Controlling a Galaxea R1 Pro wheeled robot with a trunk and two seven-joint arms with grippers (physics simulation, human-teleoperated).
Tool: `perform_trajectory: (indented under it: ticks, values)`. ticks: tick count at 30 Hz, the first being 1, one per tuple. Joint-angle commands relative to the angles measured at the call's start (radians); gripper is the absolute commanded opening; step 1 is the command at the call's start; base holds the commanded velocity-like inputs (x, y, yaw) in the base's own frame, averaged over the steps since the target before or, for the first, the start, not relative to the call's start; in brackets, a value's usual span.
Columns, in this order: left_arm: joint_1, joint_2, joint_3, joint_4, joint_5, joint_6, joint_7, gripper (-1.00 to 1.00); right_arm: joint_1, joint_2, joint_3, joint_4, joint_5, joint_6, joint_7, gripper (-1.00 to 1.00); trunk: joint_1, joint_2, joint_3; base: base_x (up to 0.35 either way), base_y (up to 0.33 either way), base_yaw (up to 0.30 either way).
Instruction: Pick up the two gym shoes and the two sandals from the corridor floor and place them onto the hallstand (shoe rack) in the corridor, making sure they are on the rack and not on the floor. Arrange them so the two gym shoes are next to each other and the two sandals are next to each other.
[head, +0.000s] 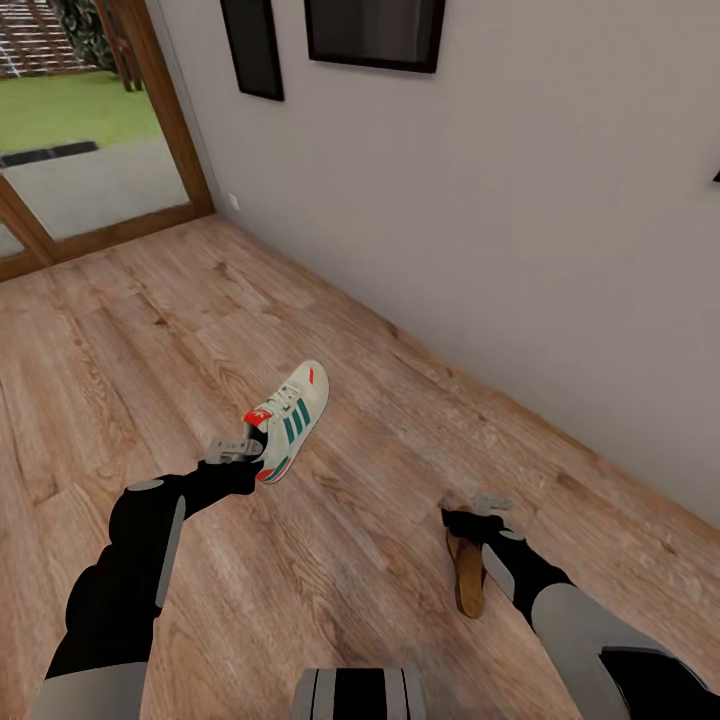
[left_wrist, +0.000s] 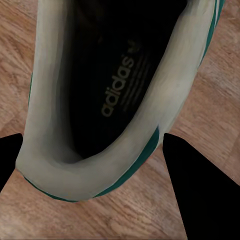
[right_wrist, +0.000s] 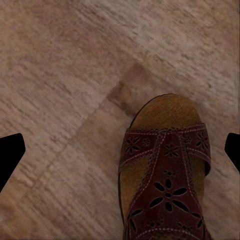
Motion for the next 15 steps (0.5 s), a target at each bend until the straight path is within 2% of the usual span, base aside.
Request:
perform_trajectory:
  ticks: [1,5,11,15]
  values:
    - [0.0,0.0,0.0,0.0,0.001,0.0,-0.001,-1.0,0.0,-0.001,0.0,0.009,-0.003,-0.013,0.0,1.0,0.0,0.0,-0.001,0.0,0.0,0.0]
    - [0.0,0.0,0.0,0.0,0.001,0.0,-0.001,-1.0,0.0,-0.001,0.0,0.021,-0.008,-0.032,-0.001,1.0,0.0,0.0,-0.002,-0.059,0.0,0.0]
    - [0.0,0.0,-0.001,0.0,0.001,0.0,0.0,-1.0,0.0,-0.001,0.0,0.023,-0.009,-0.035,-0.001,1.0,0.0,0.0,-0.003,-0.265,0.0,0.0]
    - [0.0,0.0,-0.001,0.0,0.0,0.0,0.0,-1.0,0.0,-0.001,0.0,0.023,-0.009,-0.036,-0.001,1.0,0.0,0.0,-0.003,-0.12,0.0,0.0]
